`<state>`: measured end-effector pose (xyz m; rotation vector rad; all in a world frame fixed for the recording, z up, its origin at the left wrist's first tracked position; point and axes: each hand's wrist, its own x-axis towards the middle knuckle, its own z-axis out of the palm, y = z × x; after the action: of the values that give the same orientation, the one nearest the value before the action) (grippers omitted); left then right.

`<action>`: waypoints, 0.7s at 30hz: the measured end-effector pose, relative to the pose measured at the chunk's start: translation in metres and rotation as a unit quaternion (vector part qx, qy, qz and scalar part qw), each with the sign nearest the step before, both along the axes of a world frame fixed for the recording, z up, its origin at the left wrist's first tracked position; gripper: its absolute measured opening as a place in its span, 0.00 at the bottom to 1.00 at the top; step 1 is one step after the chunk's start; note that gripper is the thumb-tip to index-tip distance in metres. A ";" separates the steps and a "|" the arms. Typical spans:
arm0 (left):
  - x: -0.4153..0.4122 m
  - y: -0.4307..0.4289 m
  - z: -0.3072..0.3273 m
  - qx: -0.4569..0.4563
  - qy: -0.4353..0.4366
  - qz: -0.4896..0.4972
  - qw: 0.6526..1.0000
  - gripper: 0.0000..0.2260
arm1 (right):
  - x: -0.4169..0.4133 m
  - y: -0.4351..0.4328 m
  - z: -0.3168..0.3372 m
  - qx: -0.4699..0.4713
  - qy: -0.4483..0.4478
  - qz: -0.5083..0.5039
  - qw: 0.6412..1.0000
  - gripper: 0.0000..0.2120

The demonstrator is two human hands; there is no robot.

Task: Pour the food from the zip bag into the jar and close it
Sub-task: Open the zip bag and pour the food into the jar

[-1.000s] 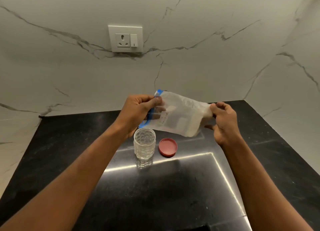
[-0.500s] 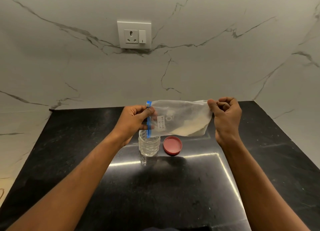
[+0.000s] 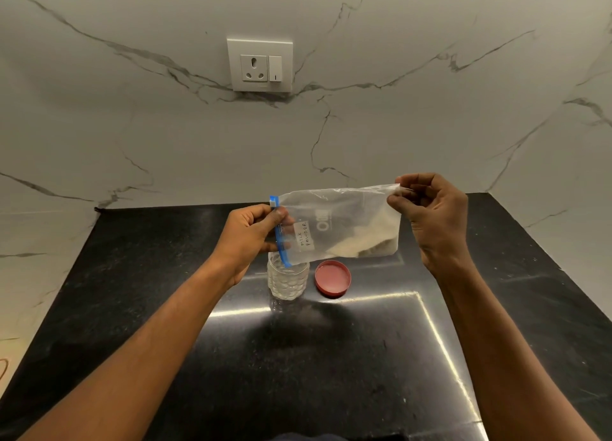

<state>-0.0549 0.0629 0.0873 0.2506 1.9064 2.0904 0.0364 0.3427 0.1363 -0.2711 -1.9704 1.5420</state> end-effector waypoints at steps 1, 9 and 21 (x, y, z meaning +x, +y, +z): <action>0.000 0.000 0.000 0.001 0.000 0.000 1.000 0.06 | 0.000 -0.001 0.001 0.015 0.008 -0.001 1.000 0.15; 0.002 0.001 0.000 0.008 0.008 0.004 1.000 0.05 | 0.000 -0.001 0.008 0.058 0.037 0.001 0.998 0.13; 0.005 0.000 0.001 0.027 0.004 0.005 1.000 0.05 | -0.002 -0.003 0.015 0.085 0.057 0.022 0.995 0.12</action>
<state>-0.0497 0.0625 0.0881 0.2614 1.8621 2.1517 0.0343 0.3396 0.1508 -0.0691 -2.0135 1.3742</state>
